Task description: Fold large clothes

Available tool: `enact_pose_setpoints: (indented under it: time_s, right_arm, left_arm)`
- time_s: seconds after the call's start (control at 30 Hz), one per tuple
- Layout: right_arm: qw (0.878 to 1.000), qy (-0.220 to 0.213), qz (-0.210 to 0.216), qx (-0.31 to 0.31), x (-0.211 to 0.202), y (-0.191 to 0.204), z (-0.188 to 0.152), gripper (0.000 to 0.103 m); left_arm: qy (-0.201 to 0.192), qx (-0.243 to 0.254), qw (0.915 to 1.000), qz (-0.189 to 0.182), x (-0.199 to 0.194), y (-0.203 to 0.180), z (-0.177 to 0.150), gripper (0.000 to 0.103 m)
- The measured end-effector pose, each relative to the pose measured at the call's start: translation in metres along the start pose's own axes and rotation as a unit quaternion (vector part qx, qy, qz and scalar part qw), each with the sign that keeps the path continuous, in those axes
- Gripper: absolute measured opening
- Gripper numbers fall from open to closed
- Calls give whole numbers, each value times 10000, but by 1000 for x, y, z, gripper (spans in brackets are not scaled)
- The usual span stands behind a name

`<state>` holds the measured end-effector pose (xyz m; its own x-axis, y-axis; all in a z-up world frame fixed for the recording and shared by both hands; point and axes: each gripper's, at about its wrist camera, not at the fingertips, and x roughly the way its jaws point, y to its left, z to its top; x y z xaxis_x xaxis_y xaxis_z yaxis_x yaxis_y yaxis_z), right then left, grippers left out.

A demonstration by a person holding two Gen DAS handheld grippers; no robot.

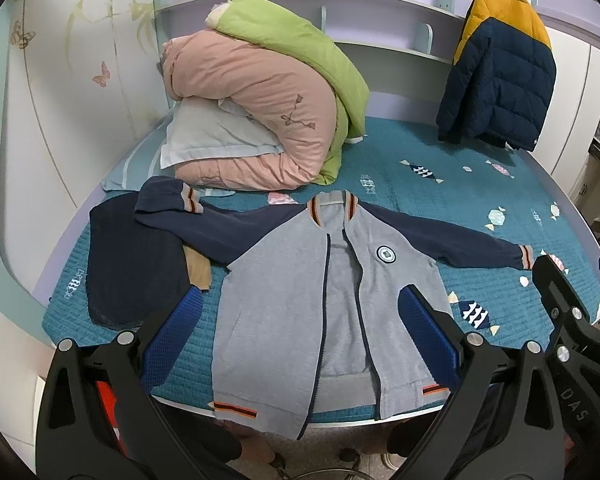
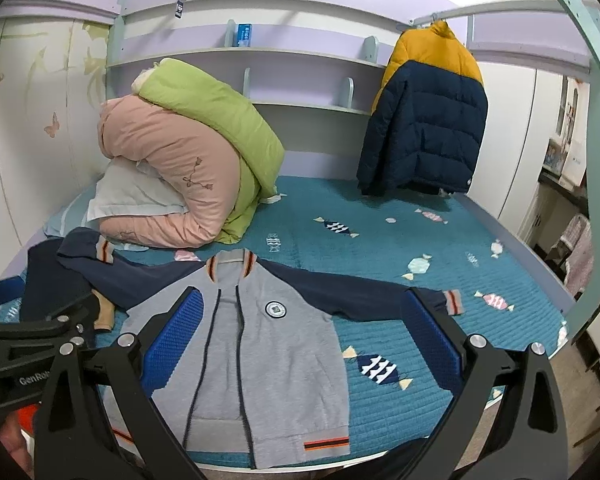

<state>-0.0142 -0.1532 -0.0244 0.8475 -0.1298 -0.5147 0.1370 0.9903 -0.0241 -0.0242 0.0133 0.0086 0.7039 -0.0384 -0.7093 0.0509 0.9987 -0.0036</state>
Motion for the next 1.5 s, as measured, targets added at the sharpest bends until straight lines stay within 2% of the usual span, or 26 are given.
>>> enact_pose_setpoints:
  time_s: [0.43, 1.5]
  right_arm:
    - [9997, 189, 46, 150, 20, -8, 1, 96]
    - [9998, 215, 23, 39, 25, -3, 3, 95]
  left_arm:
    - [257, -8, 9997, 5, 24, -8, 11, 98]
    - [317, -13, 9995, 1, 36, -8, 11, 98]
